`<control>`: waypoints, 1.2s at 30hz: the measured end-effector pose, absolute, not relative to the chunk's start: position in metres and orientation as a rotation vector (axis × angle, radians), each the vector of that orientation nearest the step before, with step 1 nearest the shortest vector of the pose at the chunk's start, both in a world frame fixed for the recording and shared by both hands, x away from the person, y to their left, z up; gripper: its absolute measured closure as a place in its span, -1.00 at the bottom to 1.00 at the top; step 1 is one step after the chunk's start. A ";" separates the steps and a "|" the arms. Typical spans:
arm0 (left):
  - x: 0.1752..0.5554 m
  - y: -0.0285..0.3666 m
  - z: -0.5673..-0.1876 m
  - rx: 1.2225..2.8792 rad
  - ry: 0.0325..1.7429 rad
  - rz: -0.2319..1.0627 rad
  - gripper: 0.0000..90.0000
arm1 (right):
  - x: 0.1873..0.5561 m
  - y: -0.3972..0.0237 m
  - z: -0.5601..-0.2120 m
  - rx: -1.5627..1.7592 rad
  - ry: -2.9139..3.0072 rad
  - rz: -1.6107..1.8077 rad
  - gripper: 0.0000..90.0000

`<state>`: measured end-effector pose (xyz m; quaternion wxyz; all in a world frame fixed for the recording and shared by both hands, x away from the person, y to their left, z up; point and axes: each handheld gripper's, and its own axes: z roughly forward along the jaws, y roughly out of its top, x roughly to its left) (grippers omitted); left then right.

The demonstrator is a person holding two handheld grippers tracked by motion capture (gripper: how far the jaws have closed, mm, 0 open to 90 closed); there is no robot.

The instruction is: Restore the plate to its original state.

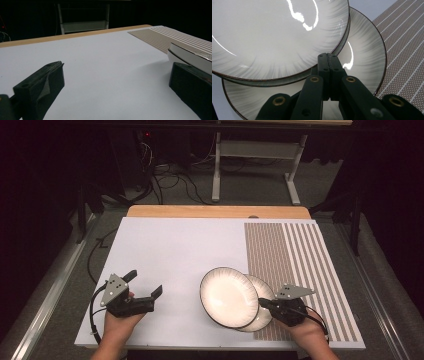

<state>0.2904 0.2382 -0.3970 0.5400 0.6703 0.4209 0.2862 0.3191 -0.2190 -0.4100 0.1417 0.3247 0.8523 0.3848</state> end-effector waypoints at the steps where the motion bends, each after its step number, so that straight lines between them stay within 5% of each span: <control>1: 0.290 0.238 -0.397 1.593 0.998 0.680 -0.99 | 0.319 -0.219 -0.410 0.938 2.460 1.111 1.00; 36: 0.289 0.239 -0.395 1.596 0.989 0.697 -0.99 | 0.319 -0.219 -0.410 0.935 2.460 1.107 1.00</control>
